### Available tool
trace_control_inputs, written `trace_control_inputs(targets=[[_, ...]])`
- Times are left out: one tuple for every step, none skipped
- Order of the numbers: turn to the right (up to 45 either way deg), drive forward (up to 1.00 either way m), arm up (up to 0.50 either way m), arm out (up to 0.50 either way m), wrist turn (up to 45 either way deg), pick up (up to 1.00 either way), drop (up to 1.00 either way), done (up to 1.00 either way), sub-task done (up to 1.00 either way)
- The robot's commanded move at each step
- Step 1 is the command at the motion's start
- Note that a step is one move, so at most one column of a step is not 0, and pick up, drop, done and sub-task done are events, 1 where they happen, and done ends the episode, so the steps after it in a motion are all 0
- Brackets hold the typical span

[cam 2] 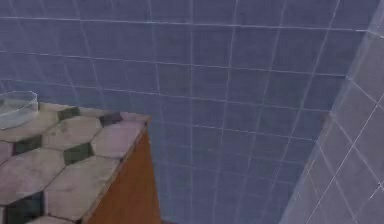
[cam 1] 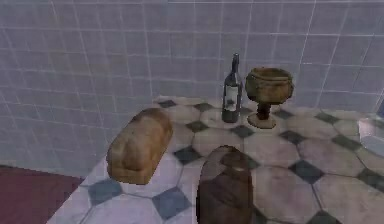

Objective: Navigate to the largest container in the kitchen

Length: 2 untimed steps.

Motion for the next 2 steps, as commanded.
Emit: trace_control_inputs(targets=[[-45.0, 0.0, 0.0, 0.0, 0.0, 0.0, 0.0, 0.0, 0.0], [-30.0, 0.0, 0.0, 0.0, 0.0, 0.0, 0.0, 0.0, 0.0]])
